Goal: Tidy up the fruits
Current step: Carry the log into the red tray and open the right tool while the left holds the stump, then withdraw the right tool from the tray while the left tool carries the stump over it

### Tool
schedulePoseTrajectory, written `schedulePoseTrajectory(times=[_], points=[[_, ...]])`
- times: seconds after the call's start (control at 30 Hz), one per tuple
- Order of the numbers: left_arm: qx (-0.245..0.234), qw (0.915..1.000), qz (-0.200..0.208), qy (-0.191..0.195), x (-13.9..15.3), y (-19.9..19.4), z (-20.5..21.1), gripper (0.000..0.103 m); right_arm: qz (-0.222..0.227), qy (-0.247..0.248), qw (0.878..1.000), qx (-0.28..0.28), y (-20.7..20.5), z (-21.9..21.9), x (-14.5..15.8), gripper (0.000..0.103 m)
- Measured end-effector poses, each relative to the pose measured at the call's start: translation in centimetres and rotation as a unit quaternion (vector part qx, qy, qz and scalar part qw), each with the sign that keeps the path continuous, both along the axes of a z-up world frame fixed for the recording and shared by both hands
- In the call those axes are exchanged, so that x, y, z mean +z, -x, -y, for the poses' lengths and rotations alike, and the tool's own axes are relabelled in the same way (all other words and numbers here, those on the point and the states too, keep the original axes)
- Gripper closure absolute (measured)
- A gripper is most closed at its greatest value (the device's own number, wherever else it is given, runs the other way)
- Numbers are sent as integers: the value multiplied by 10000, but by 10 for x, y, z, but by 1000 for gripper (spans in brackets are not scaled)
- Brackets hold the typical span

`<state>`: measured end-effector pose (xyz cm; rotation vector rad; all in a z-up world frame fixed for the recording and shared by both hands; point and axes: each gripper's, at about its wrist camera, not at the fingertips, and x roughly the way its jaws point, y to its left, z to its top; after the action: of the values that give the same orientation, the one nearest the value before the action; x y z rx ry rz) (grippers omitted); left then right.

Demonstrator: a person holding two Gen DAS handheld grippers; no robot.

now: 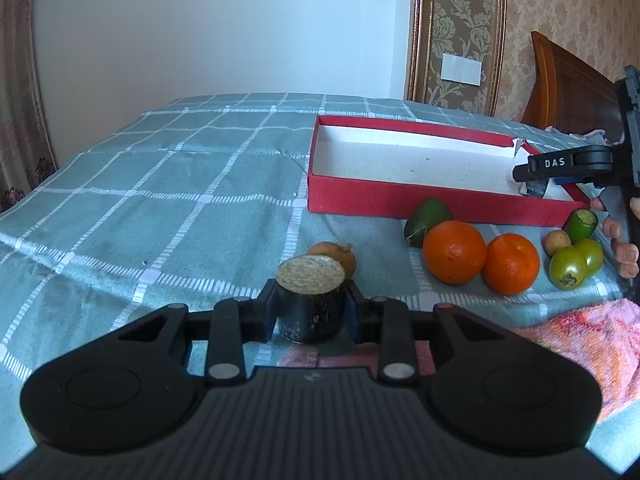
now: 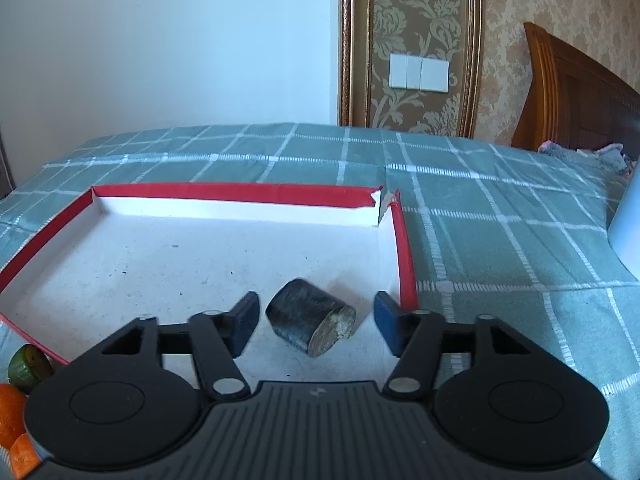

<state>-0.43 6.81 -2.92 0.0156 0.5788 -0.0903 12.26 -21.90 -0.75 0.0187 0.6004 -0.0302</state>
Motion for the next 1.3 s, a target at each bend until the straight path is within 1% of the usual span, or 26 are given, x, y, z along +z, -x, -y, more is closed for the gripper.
schedulePoseTrajectory(times=[0.03, 0.2, 0.3, 0.33, 0.37, 0.47, 0.6, 0.7, 0.83, 0.93, 1.03, 1.1, 1.3], points=[[5, 10000, -2, -13, 0, 0, 0, 73, 48, 28, 10000, -24, 2, 0, 1, 28], [13, 10000, 17, -24, 4, 2, -1, 73, 87, -140, 9999, -7, 12, 4, 7, 28], [3, 10000, 80, -48, 9, 5, 1, 73, 152, -266, 9995, -4, 24, 8, 12, 28], [-12, 9999, 90, -53, 10, 6, 2, 73, 181, -306, 9994, -15, 30, 9, 14, 27], [-39, 9999, 102, -62, 12, 7, 3, 73, 209, -313, 9993, -68, 36, 10, 16, 23], [-85, 9998, 105, -116, 15, 7, 6, 73, 411, -293, 9983, -277, 53, 15, 20, 19], [-133, 9997, 137, -136, 19, 8, 9, 73, 533, -374, 9966, -511, 70, 27, 20, 19], [-180, 9996, 180, -117, 23, 10, 10, 73, 544, -537, 9942, -753, 79, 39, 15, 19], [-278, 9994, 192, -69, 29, 7, 15, 73, 395, -898, 9900, -1012, 83, 57, 10, 19], [-364, 9990, 224, -111, 35, -2, 23, 73, 409, -808, 9874, -1297, 83, 61, 10, 19], [-464, 9986, 235, -98, 41, -16, 33, 73, 304, -670, 9876, -1386, 79, 59, 7, 17], [-568, 9981, 226, -72, 46, -29, 41, 73, 227, -572, 9885, -1382, 77, 57, 4, 17], [-653, 9977, 193, -63, 53, -72, 65, 73, 260, -463, 9886, -1410, 79, 55, 3, 17]])
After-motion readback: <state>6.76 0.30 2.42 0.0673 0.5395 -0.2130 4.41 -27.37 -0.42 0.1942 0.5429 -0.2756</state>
